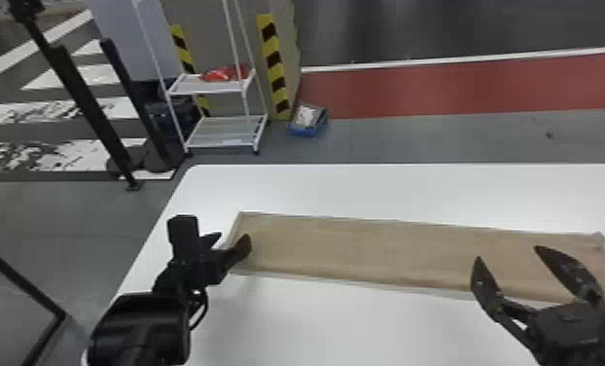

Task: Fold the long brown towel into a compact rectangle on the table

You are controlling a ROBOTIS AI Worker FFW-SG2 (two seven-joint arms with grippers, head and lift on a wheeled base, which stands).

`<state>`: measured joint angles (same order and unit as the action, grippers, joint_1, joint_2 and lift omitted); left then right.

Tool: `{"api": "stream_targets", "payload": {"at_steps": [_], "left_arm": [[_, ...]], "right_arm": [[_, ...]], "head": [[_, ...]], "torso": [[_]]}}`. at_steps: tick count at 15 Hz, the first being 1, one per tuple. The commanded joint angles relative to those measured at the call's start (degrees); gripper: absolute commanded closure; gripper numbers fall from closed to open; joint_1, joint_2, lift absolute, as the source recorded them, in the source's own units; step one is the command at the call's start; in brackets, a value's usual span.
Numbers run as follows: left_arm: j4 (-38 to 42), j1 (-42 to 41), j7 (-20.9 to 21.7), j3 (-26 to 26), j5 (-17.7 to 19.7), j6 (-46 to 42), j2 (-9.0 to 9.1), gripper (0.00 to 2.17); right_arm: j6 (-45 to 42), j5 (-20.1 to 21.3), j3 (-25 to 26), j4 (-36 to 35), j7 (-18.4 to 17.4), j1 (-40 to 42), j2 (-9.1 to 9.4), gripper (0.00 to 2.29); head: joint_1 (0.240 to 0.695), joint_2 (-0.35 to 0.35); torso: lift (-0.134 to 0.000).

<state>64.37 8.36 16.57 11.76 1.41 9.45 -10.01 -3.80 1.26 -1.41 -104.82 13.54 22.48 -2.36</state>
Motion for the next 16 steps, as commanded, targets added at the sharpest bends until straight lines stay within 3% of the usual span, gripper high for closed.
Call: {"api": "stream_targets", "payload": {"at_steps": [1, 2, 4, 6, 8, 9, 13, 16], "left_arm": [[-0.73, 0.34, 0.75, 0.02, -0.09, 0.0, -0.18, 0.42], [-0.91, 0.43, 0.75, 0.02, -0.18, 0.0, -0.18, 0.6], [-1.0, 0.61, 1.1, 0.02, -0.71, 0.18, -0.27, 0.66], [-1.35, 0.78, 1.63, 0.02, -0.88, 0.35, -0.36, 1.06], [-0.91, 0.7, 2.42, 0.19, -0.62, 1.06, -0.36, 1.09], [-0.38, 0.52, 2.42, 0.28, -0.36, 1.59, -0.27, 1.39], [7.62, -2.64, 2.86, 1.69, 1.05, 6.68, 0.52, 1.44], [19.04, -5.98, 2.68, 1.6, 5.97, 13.71, 3.07, 1.44]], "right_arm": [[-0.81, -0.2, 0.09, 0.75, -0.01, -0.33, -0.19, 0.15], [-0.99, -0.38, 0.09, 0.93, -0.01, -0.42, -0.36, 0.15], [-1.34, -0.82, 0.09, 1.54, -0.01, -0.77, -0.45, 0.15], [-1.34, -1.08, 0.09, 1.63, -0.01, -0.94, -0.45, 0.15], [-1.34, -1.26, -0.08, 2.07, -0.01, -1.65, -0.45, 0.15], [-1.16, -1.61, -0.08, 2.25, -0.01, -1.82, -0.45, 0.15], [-1.16, -1.96, 0.27, 2.25, -0.1, -2.0, -0.54, 0.15], [-1.16, -2.05, 0.53, 2.34, -0.18, -2.44, -0.45, 0.15]], "head": [[0.695, 0.213], [0.695, 0.212], [0.695, 0.21], [0.695, 0.209], [0.695, 0.207], [0.695, 0.207], [0.695, 0.204], [0.695, 0.194]], "torso": [[-0.057], [-0.057], [-0.057], [-0.057], [-0.057], [-0.057], [-0.057], [-0.057]]}}
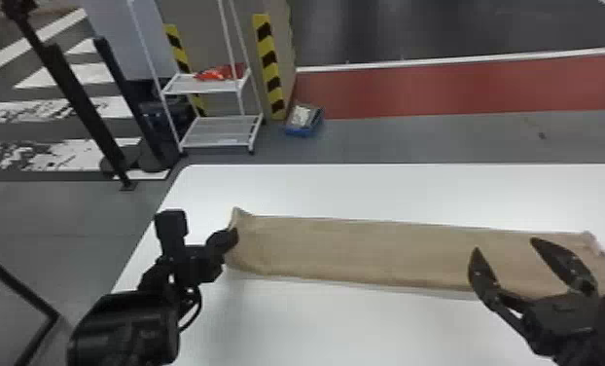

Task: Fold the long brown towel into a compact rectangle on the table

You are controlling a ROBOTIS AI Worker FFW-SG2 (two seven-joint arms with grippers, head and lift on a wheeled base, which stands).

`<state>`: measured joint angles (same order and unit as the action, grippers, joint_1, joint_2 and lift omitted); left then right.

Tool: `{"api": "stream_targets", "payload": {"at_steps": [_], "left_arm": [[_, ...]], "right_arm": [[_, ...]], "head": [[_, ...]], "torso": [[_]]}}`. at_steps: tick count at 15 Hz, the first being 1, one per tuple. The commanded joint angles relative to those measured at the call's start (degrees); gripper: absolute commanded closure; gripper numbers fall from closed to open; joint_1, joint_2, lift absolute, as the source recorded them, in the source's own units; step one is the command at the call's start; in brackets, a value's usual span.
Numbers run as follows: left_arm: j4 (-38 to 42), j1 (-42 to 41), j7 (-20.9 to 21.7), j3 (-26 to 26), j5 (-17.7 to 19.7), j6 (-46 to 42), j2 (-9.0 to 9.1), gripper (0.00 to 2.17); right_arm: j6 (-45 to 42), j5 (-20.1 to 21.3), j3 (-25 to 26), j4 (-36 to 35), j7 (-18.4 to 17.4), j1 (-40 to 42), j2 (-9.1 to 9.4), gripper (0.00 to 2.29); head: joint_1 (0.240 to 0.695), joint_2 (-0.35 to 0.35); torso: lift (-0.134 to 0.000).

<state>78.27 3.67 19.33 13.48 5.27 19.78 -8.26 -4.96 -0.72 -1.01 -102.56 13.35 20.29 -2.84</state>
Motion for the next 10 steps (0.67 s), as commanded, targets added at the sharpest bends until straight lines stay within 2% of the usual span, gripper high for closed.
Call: {"api": "stream_targets", "payload": {"at_steps": [1, 3, 4, 6, 7, 8, 9, 10], "left_arm": [[8.22, -1.65, -0.26, -0.47, 3.34, 6.03, 2.64, 1.44], [9.62, -0.41, -1.4, -4.78, 3.96, 8.49, 3.43, 1.44], [9.53, 1.26, -2.72, -7.06, 4.13, 11.65, 4.48, 1.44], [9.53, 2.93, -4.48, -11.28, 3.96, 12.18, 7.91, 1.44], [9.09, 3.89, -4.92, -14.36, 3.34, 12.18, 8.41, 1.44], [8.22, 5.03, -7.2, -18.31, 2.99, 12.18, 8.41, 1.44], [6.9, 5.74, -9.05, -21.04, 3.26, 12.18, 8.41, 1.44], [5.32, 6.44, -10.1, -23.32, 3.69, 12.18, 8.41, 1.44]], "right_arm": [[0.0, -0.25, 0.13, 0.26, 0.01, -0.42, -0.06, 0.15], [0.0, -1.04, 0.48, 0.35, -0.26, -0.69, -0.15, 0.15], [0.0, -1.83, 1.45, 0.35, -0.61, -0.69, -0.15, 0.15], [-0.18, -4.46, 4.08, 0.26, -0.7, -0.16, -0.23, 0.14], [-2.29, -5.96, 5.49, -0.71, -0.7, 1.07, -0.41, 0.14], [-4.05, -8.77, 6.9, -1.68, -0.61, 2.3, -1.29, 0.13], [-4.4, -10.97, 7.86, -1.76, -0.61, 2.65, -2.26, 0.12], [-4.4, -12.73, 8.66, -1.76, -0.61, 2.65, -3.13, 0.12]], "head": [[0.695, 0.186], [0.695, 0.162], [0.695, 0.132], [0.695, 0.079], [0.695, 0.049], [0.695, 0.008], [0.695, -0.075], [0.695, -0.105]], "torso": [[-0.057], [-0.057], [-0.057], [-0.057], [-0.057], [-0.057], [-0.057], [-0.057]]}}
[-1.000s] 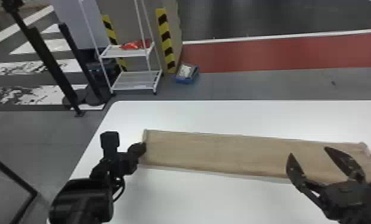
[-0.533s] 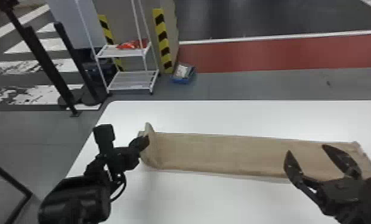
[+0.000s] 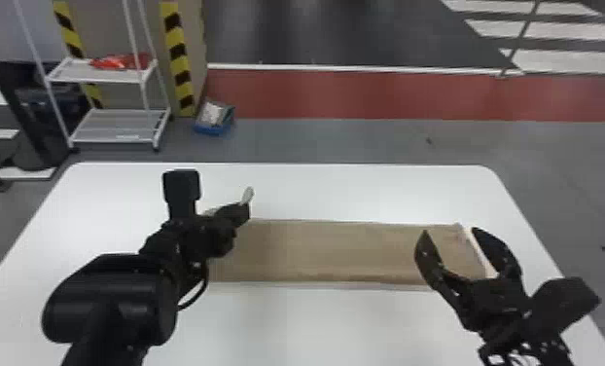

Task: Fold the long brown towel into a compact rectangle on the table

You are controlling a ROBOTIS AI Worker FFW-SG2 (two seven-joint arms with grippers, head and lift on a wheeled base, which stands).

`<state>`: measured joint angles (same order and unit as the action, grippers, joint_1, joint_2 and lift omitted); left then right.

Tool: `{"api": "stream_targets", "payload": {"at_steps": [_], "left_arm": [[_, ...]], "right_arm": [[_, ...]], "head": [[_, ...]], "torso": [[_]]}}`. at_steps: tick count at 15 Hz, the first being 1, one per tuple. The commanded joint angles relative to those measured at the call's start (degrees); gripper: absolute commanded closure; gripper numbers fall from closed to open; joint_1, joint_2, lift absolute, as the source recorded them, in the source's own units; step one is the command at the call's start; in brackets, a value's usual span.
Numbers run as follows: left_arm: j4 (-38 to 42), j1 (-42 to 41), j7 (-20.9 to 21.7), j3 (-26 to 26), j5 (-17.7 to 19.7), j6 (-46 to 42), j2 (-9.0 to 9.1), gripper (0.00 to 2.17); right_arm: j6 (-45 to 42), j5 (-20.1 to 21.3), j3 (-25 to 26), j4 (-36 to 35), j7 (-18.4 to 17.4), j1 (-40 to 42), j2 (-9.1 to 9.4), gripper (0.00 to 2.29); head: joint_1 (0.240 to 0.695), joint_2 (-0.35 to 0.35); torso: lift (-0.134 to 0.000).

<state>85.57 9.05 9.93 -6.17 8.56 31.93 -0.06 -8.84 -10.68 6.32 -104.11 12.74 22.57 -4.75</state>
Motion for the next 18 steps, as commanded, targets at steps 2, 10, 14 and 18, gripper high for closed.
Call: {"api": "stream_targets", "payload": {"at_steps": [2, 10, 14, 18], "left_arm": [[-3.13, 1.24, -2.11, -6.92, 0.76, 0.03, 0.21, 1.38], [2.15, -4.65, -5.01, -9.21, 2.52, -4.89, 0.21, 0.02], [8.56, -11.77, -6.51, -1.74, 1.55, -9.11, 0.21, 0.02], [6.19, -14.05, -9.23, 2.92, -2.58, -17.55, 0.21, 0.02]], "right_arm": [[-0.34, -4.26, 2.73, 0.05, 0.0, 0.37, -1.32, 0.13], [2.12, -2.68, -0.69, 2.68, -0.26, -3.32, -0.53, 0.14], [1.95, -0.21, -2.19, 2.95, -0.26, -3.32, 1.14, 0.14], [1.77, 1.19, -2.98, 2.24, -0.26, -2.36, 1.32, 0.14]], "head": [[0.695, -0.174], [0.695, -0.266], [0.695, -0.216], [0.695, -0.105]], "torso": [[-0.057], [-0.057], [-0.057], [-0.057]]}}
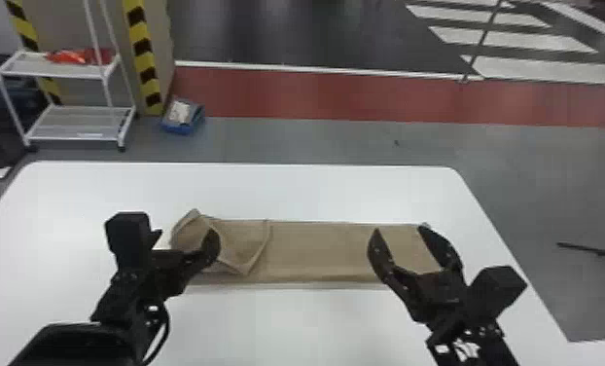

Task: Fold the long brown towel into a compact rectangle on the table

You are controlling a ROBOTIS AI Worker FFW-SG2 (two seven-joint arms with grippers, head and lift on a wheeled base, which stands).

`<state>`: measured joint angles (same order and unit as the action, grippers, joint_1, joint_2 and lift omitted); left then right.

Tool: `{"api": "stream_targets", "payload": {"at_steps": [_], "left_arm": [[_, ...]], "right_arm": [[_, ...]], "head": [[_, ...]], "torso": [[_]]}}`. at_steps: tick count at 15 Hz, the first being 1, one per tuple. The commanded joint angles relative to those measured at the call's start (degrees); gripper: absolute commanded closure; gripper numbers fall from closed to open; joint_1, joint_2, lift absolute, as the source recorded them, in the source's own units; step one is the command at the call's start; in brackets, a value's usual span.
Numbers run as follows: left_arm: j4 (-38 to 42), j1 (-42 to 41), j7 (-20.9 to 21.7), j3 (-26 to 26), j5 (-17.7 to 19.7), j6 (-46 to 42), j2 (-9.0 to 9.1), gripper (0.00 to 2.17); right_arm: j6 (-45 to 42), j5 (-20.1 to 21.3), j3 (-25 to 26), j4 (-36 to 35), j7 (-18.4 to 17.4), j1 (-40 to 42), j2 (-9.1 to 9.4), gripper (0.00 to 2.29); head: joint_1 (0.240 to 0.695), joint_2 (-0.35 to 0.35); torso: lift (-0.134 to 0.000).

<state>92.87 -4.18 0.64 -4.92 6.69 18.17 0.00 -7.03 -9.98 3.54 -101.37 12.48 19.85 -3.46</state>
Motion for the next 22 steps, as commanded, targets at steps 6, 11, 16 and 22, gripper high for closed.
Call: {"api": "stream_targets", "payload": {"at_steps": [6, 11, 16, 22], "left_arm": [[-17.19, 6.29, 0.41, 5.98, -5.46, -11.36, 0.15, 1.64], [-21.94, 8.04, 3.58, 5.89, -6.6, -13.11, -0.26, 1.71], [-9.81, 4.09, 6.04, 0.97, -3.88, -2.39, 0.15, 1.71], [-10.78, 8.13, 8.15, -5.63, -0.72, 3.76, 0.15, 1.71]], "right_arm": [[0.14, 1.37, 0.15, -4.97, -0.26, 4.05, -0.32, 0.14], [0.49, 1.28, 1.11, -6.12, -0.26, 4.76, -0.76, 0.14], [0.67, 1.28, 0.32, -4.36, -0.26, 3.17, -0.68, 0.14], [-0.21, 0.58, 0.59, -1.98, -0.17, 2.03, -0.41, 0.14]], "head": [[0.695, -0.01], [0.695, -0.009], [0.695, -0.04], [0.695, -0.133]], "torso": [[-0.057], [-0.057], [-0.057], [-0.057]]}}
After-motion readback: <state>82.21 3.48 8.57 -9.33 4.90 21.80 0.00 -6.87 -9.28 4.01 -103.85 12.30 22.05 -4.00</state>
